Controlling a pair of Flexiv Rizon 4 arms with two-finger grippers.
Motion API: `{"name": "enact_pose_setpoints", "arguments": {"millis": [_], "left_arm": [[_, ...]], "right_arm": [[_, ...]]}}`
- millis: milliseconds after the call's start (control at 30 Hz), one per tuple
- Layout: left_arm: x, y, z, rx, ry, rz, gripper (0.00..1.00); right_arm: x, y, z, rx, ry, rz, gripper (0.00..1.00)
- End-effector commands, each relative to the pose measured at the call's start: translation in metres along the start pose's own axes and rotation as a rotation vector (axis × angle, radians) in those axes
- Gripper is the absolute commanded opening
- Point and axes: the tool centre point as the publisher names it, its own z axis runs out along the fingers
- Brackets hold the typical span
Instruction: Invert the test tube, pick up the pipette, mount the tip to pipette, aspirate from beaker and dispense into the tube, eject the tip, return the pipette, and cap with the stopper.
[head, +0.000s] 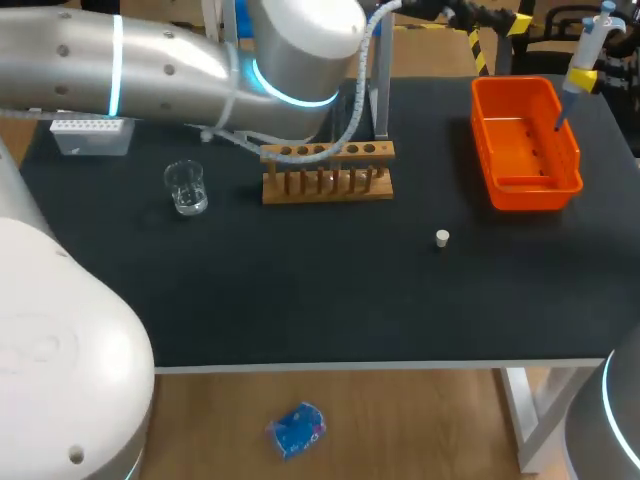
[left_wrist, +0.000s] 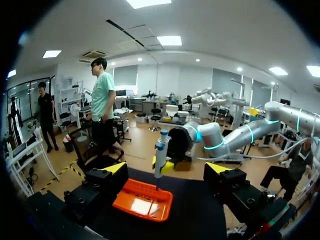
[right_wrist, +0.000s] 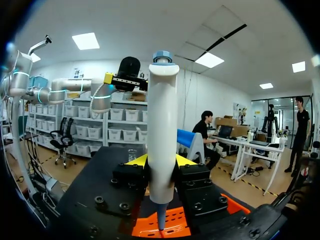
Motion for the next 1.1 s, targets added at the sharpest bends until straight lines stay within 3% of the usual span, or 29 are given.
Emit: {"name": "enact_pose_setpoints", "arguments": {"millis": [33, 367, 533, 700, 1100], "left_arm": [[0.001, 0.002, -0.011, 0.004, 0.005, 0.0, 1.0], [0.001, 0.002, -0.011, 0.004, 0.005, 0.0, 1.0], [0.019, 0.001, -0.033, 0.092, 0.066, 0.026, 1.0], [0.046, 0.011, -0.061, 0.152, 0.078, 0.054, 1.0], [0.095, 0.065, -0.125, 0.209, -0.073, 0.094, 1.0]], "right_arm": [[-0.001, 0.001, 0.0, 0.001, 0.003, 0.0, 0.0], [-0.001, 0.001, 0.0, 0.001, 0.003, 0.0, 0.0], [0.019, 0.007, 0.009, -0.027, 0.038, 0.02, 0.0], [0.045, 0.014, 0.026, -0.069, 0.079, 0.033, 0.0], [0.132, 0.027, 0.081, -0.086, 0.225, 0.046, 0.0]]}}
